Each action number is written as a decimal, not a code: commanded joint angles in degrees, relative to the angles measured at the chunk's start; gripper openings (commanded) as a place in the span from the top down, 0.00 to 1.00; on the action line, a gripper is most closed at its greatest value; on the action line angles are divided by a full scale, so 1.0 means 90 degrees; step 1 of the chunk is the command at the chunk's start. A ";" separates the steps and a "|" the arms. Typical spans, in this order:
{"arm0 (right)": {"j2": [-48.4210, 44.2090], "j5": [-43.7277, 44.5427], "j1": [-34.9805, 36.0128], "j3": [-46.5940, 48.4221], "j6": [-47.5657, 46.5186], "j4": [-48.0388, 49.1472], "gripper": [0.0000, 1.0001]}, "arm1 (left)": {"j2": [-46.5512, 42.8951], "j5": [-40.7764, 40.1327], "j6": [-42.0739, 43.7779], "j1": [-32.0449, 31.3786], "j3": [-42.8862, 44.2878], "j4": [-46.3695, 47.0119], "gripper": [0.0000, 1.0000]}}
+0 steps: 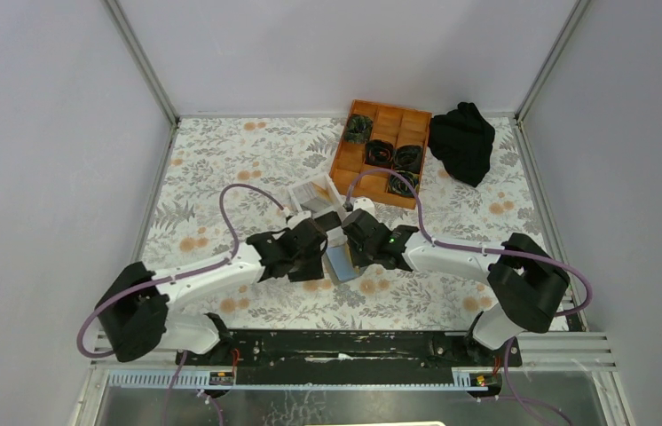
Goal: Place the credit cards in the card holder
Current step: Open the card holder at the center of the board.
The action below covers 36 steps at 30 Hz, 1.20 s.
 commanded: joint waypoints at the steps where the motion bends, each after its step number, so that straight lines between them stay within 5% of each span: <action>1: 0.0243 0.0112 0.0077 -0.0186 0.0037 -0.0631 1.00 | -0.0470 -0.0110 -0.0254 -0.0017 0.0268 0.0477 0.56; 13: 0.0150 -0.0042 0.0079 -0.0296 0.0115 -0.0523 1.00 | 0.0439 0.0120 -0.0288 -0.0017 0.0403 0.1815 0.57; 36: 0.0098 -0.0257 0.0068 -0.0193 0.0318 -0.0509 1.00 | 0.1426 -0.0455 -0.0067 -0.0017 0.0310 0.1870 0.81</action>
